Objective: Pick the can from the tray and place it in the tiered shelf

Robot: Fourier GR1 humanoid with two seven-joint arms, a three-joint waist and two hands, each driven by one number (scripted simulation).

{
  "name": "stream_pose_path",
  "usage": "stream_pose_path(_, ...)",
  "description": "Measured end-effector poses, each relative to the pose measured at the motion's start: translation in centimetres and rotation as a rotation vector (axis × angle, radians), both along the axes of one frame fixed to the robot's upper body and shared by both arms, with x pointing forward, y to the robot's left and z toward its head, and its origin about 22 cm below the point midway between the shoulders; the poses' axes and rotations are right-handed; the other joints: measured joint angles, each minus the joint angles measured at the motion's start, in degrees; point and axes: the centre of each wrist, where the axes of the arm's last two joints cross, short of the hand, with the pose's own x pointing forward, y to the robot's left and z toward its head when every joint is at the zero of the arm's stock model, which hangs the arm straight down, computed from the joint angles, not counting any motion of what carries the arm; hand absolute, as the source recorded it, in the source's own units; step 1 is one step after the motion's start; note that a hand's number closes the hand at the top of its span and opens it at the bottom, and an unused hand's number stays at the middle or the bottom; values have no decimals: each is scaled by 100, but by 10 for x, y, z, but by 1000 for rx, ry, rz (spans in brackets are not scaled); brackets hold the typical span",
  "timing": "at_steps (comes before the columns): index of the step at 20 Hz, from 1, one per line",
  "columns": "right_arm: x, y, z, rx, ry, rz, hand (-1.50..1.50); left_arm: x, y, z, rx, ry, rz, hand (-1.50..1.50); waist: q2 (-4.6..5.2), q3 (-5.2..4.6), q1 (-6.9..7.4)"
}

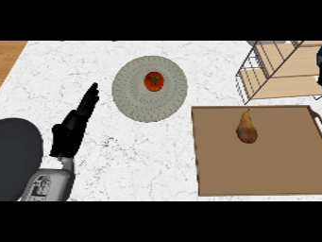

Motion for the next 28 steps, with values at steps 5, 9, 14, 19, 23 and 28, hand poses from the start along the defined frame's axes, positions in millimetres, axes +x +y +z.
stream_pose_path(5,18,-20,13,-25,-36,-35,150,-3,3,-2,3,-3,-2,0,1,1,2)
stream_pose_path(9,34,-31,21,-65,-51,-46,150,0,0,2,-3,-2,-5,0,3,2,5)
stream_pose_path(14,60,-40,16,-130,-72,-74,150,-3,-2,2,-2,-5,-7,0,6,2,22)
stream_pose_path(19,93,-47,7,-187,-89,-109,150,-3,-7,2,-6,-3,-9,0,15,1,45)
stream_pose_path(23,110,-48,-11,-256,-117,-84,150,-4,-8,-3,-1,-6,-12,0,17,4,42)
stream_pose_path(28,131,-60,-23,-179,-162,-81,150,1,-1,0,-8,-5,-12,0,23,7,65)
